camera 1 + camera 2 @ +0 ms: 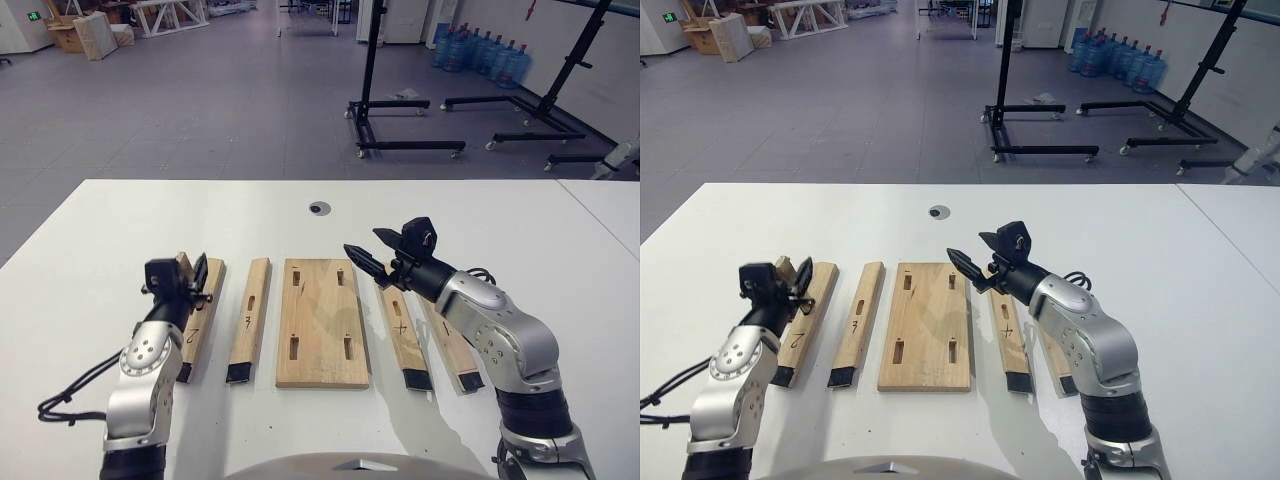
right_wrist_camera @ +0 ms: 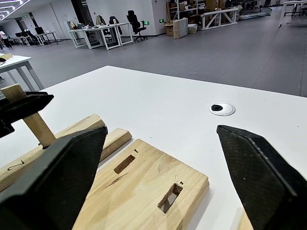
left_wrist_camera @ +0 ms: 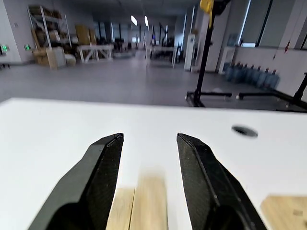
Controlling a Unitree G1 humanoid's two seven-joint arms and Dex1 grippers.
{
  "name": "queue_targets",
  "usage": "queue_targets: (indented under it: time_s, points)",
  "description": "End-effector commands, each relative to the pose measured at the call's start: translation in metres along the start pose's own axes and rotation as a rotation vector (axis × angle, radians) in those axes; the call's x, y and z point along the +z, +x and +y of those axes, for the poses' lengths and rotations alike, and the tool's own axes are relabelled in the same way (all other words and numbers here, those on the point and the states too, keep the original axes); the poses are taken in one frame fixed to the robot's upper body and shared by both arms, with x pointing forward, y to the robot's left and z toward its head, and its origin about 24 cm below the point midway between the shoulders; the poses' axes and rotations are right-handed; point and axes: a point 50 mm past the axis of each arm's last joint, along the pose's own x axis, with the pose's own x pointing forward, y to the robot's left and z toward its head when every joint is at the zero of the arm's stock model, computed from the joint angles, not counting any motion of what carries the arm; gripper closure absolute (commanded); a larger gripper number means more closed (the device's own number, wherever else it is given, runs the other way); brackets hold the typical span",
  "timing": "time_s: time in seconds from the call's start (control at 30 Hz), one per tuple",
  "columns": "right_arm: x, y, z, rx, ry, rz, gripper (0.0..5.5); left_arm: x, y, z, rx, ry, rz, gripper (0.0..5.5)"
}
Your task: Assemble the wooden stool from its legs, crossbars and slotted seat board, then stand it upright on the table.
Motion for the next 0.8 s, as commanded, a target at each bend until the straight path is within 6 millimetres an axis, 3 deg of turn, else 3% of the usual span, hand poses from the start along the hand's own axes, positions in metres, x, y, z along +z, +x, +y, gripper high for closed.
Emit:
queue_targets:
  time_s: [0.03,0.27,0.5,0.6,0.67,0.8]
  points:
    - [0.003,0.002,0.002,0.004,-0.009,-0.016,1.30,0.048,0.015,-0.002,-0.007,0.027,-0.114,3.48]
    - [0.005,0.005,0.006,0.016,-0.007,-0.025,1.30,0.108,0.027,-0.009,-0.025,0.016,-0.228,3.48]
    - [0.004,0.006,0.007,0.017,-0.004,-0.023,1.30,0.127,0.037,-0.011,0.011,0.009,-0.236,3.48]
    - [0.004,0.006,0.007,0.018,-0.001,-0.021,1.30,0.119,0.038,-0.009,0.020,0.015,-0.210,3.48]
    - [0.003,0.006,0.007,0.016,0.003,-0.019,1.30,0.102,0.038,-0.007,0.018,0.013,-0.158,3.48]
    - [0.001,0.005,0.007,0.012,0.013,-0.013,1.30,0.037,0.028,0.000,0.011,0.017,0.026,3.48]
